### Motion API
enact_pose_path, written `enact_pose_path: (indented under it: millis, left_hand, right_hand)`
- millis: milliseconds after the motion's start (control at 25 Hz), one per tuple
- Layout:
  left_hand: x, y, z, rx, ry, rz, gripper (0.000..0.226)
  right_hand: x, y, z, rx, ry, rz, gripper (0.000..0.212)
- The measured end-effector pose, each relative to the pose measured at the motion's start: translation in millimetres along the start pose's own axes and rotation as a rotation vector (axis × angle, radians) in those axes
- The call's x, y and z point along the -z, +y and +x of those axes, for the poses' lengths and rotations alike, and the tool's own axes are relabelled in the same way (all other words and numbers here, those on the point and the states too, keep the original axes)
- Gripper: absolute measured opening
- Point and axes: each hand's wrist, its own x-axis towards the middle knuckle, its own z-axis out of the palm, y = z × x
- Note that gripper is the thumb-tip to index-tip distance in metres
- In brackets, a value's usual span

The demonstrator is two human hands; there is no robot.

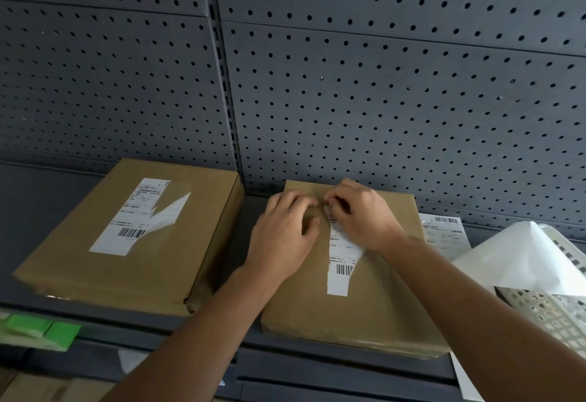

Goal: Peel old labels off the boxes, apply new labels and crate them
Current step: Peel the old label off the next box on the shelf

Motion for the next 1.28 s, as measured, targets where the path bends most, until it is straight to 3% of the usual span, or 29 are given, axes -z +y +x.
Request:
enact_pose_path:
  millis: [360,920,1120,1280]
  left_hand:
    - [0,1,0,0.009,-0.016,-0.003,0.030]
    - [3,3,-1,0.020,-0.010,0.001,0.028]
    - [4,4,-1,0.041,-0.035,0.011,0.028]
    - [4,5,-1,0.051,-0.055,0.033,0.028]
  right_hand:
    - [0,5,-1,-0.014,0.041,0.072,0.014]
    - [12,8,0,0.050,-0.038,0.050,0.009]
    - [15,6,13,0.195,-0.146,-0.215,0.014]
    - [18,2,18,0.373,-0.121,-0.379,0.005]
